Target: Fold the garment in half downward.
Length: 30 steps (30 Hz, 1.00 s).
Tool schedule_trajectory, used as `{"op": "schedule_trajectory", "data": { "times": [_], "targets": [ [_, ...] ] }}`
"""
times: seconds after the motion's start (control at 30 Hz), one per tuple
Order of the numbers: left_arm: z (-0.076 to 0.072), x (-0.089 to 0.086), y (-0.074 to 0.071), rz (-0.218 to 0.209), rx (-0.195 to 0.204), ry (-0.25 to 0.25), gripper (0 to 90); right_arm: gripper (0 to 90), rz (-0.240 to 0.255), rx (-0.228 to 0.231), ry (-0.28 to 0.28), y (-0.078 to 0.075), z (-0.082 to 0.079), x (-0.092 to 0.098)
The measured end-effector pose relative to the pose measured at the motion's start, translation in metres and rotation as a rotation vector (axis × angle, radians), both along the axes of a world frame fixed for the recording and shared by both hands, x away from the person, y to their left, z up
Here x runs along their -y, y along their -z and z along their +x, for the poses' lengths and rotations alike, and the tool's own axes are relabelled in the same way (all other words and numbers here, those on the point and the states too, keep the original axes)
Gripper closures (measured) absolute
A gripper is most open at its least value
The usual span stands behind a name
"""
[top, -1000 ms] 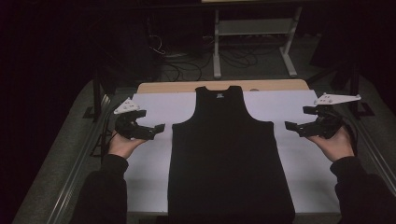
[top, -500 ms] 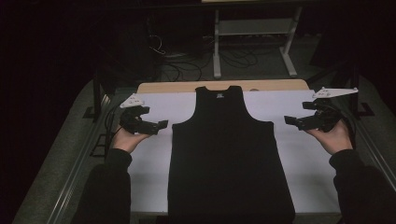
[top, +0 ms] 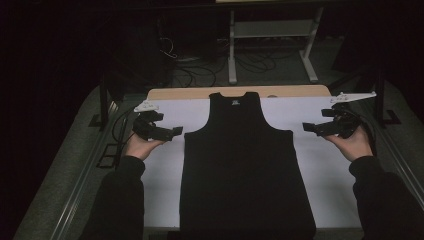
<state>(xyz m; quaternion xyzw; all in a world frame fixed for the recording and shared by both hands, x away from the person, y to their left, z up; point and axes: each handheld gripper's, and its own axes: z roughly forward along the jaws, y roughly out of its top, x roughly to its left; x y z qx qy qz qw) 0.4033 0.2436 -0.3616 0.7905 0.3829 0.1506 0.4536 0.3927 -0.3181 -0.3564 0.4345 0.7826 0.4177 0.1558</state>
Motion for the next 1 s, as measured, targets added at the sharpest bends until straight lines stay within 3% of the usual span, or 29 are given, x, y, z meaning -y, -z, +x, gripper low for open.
{"op": "schedule_trajectory", "data": {
  "times": [0.47,0.7,1.0],
  "targets": [
    [0.019,-0.006,0.017,-0.015,-0.02,-0.024,0.0,0.0,-0.015,-0.026,0.023,0.01,0.017,-0.001],
    [0.029,-0.006,0.031,-0.018,-0.058,-0.031,0.0,0.0,-0.031,-0.041,0.018,0.019,0.023,-0.005],
    [0.034,-0.008,0.037,-0.025,-0.057,-0.052,0.0,0.0,-0.02,-0.051,0.025,0.027,0.03,-0.004]
  ]
}}
